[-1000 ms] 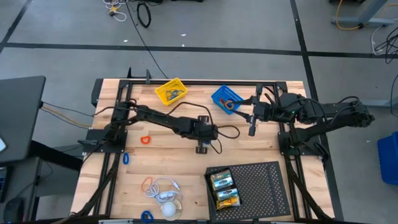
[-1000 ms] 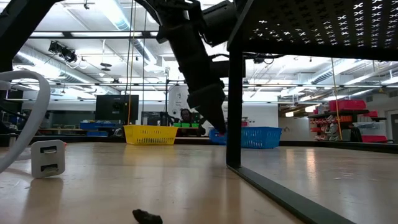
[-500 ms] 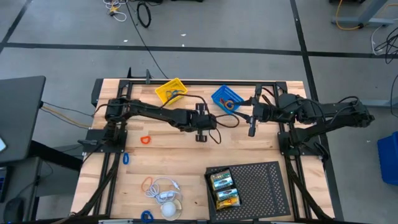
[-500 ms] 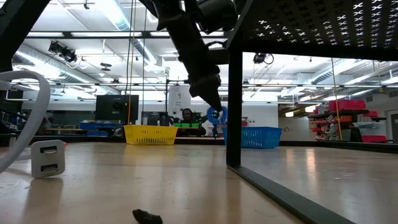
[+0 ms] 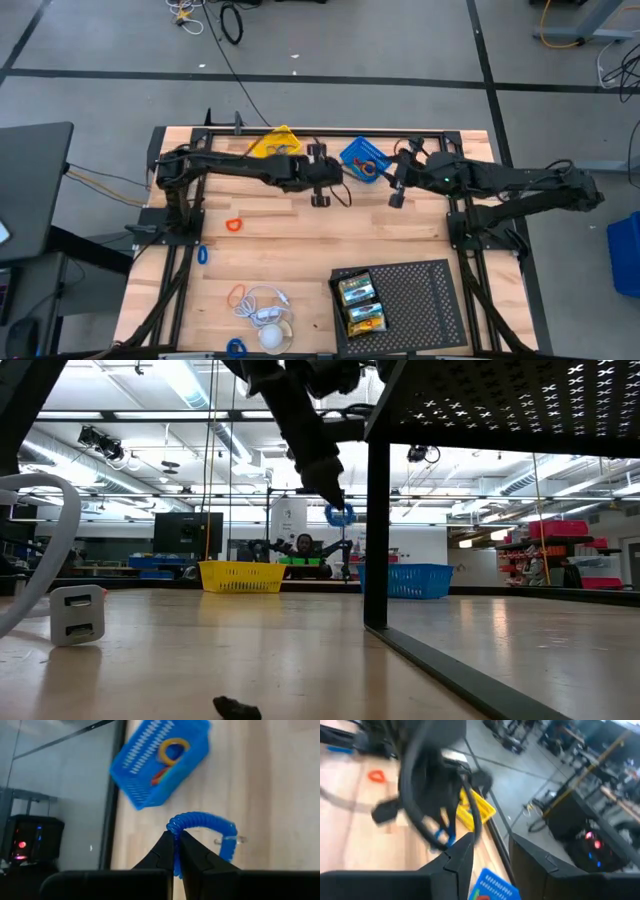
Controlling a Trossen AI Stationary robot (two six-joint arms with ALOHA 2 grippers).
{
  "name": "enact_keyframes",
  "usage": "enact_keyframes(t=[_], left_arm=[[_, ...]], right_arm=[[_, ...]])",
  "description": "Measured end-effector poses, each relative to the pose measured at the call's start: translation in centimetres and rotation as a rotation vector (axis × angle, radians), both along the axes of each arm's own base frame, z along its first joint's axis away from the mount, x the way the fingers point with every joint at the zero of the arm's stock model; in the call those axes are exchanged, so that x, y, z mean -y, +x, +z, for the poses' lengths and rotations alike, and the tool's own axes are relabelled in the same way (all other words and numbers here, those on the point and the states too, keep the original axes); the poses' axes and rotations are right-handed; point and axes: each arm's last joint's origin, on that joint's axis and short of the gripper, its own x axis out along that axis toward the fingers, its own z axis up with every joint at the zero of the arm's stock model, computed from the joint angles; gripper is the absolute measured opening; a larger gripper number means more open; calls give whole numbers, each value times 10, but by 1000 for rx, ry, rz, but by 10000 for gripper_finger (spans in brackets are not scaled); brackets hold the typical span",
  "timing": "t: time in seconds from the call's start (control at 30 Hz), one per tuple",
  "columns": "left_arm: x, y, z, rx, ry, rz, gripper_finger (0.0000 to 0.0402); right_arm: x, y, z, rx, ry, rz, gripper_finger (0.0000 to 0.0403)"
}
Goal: Pick & Place Office Desk Supplies
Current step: Put the blue spring keychain into the blue basket
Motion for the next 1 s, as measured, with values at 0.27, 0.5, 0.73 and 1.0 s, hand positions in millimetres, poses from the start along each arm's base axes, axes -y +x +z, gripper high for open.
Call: enact_keyframes(t=[0.27, 0.5, 0.73, 1.0], left_arm=[[-27, -17, 31, 73, -21, 1, 10], [-57, -19, 48, 248, -169, -154, 10], [-85, -18, 62, 473, -234, -276, 10], [-105, -12, 61, 582, -188, -252, 10]], right_arm=[[42, -5, -37, -14, 95, -76, 193], [79, -17, -57, 57, 210, -7, 238], [103, -31, -74, 272, 313, 129, 234], [112, -37, -72, 402, 424, 123, 234]])
